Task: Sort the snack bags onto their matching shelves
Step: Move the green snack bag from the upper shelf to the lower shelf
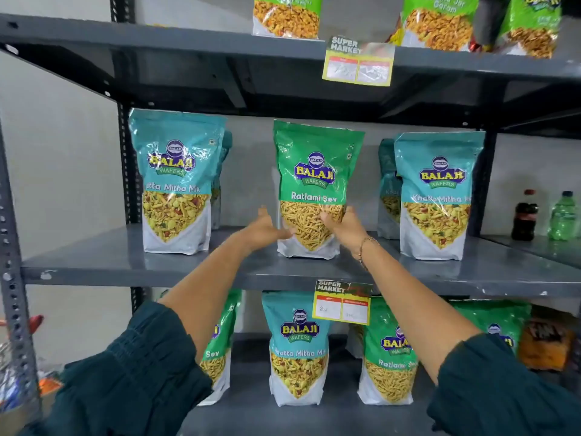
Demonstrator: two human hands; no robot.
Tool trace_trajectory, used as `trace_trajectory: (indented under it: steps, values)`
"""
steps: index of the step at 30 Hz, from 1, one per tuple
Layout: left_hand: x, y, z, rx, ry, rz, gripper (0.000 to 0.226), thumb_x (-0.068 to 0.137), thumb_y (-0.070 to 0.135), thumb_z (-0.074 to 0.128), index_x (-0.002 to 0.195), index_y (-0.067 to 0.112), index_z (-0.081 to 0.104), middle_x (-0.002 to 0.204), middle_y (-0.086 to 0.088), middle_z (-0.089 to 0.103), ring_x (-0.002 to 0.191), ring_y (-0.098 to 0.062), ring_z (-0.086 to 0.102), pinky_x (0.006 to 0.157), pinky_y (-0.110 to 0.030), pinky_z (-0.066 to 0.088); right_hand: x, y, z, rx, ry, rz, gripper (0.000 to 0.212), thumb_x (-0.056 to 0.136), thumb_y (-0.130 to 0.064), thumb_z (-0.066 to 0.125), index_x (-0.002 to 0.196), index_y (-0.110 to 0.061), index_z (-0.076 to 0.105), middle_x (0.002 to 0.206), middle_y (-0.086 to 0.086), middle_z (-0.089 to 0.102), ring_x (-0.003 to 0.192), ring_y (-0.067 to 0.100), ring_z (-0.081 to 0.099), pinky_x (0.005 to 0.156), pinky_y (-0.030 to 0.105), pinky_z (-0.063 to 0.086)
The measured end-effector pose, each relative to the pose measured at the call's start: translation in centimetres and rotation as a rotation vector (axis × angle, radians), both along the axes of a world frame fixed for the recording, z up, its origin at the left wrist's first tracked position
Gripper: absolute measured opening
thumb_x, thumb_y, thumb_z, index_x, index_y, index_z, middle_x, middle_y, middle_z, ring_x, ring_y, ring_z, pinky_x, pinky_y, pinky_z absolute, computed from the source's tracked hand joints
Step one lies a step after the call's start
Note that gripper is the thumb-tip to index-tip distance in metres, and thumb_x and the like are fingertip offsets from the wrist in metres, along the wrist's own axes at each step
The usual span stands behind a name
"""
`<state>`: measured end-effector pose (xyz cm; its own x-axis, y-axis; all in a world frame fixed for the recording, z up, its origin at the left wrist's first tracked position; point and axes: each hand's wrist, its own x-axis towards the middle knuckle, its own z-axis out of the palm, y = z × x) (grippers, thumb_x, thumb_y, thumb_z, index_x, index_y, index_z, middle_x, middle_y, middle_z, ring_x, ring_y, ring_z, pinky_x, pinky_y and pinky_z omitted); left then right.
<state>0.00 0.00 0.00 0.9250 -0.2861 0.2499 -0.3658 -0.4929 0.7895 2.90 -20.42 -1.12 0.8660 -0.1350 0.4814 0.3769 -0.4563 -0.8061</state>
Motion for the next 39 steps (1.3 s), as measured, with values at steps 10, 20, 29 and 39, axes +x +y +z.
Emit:
trace_trajectory:
  steps: [10,20,29,39]
  values:
    - [2.0,-1.0,-0.8,-0.138,-0.151,0.17,0.05,0.071,0.029,0.078,0.111,0.007,0.058,0.112,-0.005,0.066,0.105,-0.021,0.059,0.09,-0.03,0.045,-2.3,-0.3,0.2,0.069,0.003,0.095,0.047,0.075,-0.021,0.07,0.116,-0.007,0.051,0.118,0.008,0.06,0.11,0.021,0.054,0.096,0.037,0.046]
    - [-5.3,2.4,-1.0,-0.178,-0.309,0.194,0.058,0.068,0.028,0.08,0.115,0.002,0.059,0.115,-0.013,0.068,0.092,-0.015,0.06,0.081,-0.023,0.046,-9.7,1.9,0.3,0.159,-0.109,0.174,0.045,0.069,-0.017,0.076,0.109,-0.007,0.059,0.111,0.011,0.066,0.102,0.021,0.063,0.081,0.027,0.053]
    - [-14.7,6.3,-2.5,-0.18,-0.342,0.149,0.075,0.058,0.044,0.076,0.12,0.006,0.057,0.119,-0.011,0.067,0.104,-0.021,0.064,0.09,-0.03,0.05,-20.0,5.0,-1.3,0.191,-0.203,0.156,0.034,0.064,-0.024,0.079,0.095,-0.018,0.067,0.09,-0.004,0.072,0.084,0.008,0.068,0.07,0.018,0.056]
    - [-18.7,8.9,-12.5,-0.28,-0.209,0.151,0.041,0.063,0.021,0.083,0.098,0.016,0.064,0.1,-0.002,0.069,0.087,-0.011,0.067,0.084,-0.029,0.054,-24.0,7.4,-11.2,0.247,-0.091,0.186,0.038,0.061,-0.014,0.081,0.097,-0.013,0.067,0.093,0.001,0.072,0.083,0.006,0.069,0.072,0.02,0.056]
